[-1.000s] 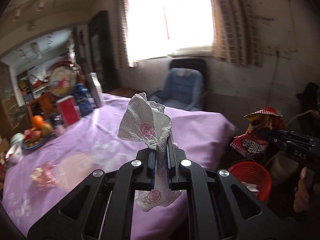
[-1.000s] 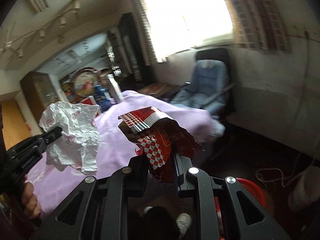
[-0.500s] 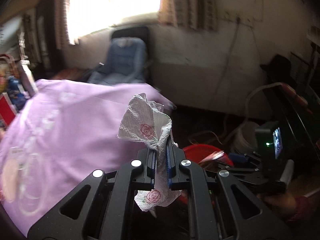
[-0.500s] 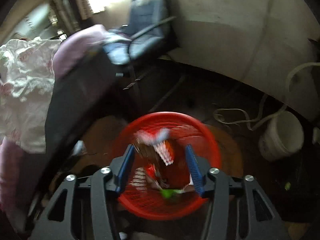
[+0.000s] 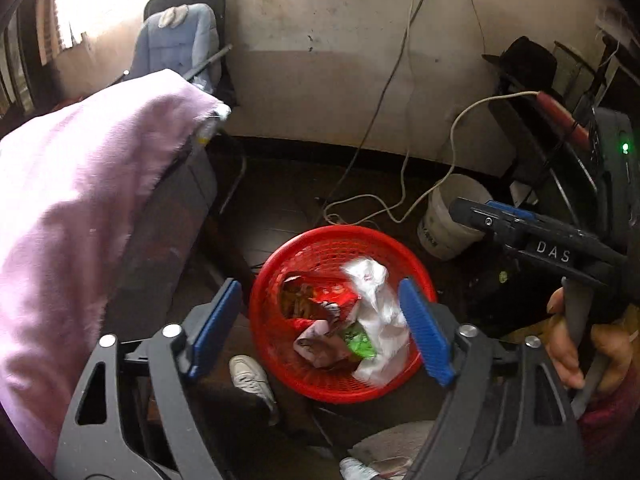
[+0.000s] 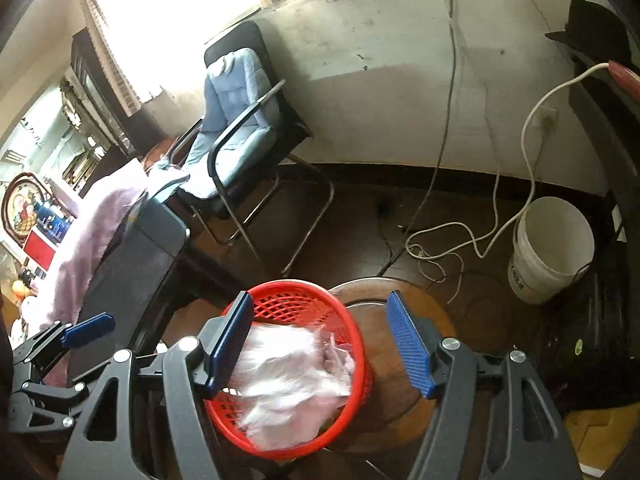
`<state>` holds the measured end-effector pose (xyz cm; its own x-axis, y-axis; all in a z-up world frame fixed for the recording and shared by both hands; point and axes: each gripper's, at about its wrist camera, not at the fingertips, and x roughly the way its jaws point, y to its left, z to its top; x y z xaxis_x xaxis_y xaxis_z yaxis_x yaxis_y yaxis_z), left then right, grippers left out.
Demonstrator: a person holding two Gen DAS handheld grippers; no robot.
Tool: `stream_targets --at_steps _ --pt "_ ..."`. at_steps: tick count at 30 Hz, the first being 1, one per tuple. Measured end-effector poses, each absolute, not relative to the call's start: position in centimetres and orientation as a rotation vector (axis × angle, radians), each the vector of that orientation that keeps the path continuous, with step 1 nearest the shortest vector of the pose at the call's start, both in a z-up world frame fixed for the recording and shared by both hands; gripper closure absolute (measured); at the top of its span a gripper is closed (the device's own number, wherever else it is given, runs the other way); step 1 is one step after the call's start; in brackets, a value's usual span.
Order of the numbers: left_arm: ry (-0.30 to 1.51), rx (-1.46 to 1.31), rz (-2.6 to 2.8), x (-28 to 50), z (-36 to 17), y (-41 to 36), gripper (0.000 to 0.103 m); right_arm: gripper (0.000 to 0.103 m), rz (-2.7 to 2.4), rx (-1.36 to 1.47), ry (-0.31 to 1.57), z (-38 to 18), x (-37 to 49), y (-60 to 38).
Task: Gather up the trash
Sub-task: 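Move both tools back over the table toward the wrapper and cup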
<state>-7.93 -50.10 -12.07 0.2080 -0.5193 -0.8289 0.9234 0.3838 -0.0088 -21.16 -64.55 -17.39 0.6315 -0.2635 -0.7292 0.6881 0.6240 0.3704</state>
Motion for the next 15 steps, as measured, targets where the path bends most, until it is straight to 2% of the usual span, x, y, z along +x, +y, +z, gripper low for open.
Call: stream_targets --at_steps 7,15 --pt "0.745 0.553 -0.991 -8.0 -9.6 -46.9 0.016 0.035 -0.542 0.605 0.670 -14.2 -19.7 -61.3" --pt "0.645 0.482 -0.902 -7.3 -6.0 -41.8 0.014 0.031 -0.508 0.528 0.616 -9.7 -19.5 -58.1"
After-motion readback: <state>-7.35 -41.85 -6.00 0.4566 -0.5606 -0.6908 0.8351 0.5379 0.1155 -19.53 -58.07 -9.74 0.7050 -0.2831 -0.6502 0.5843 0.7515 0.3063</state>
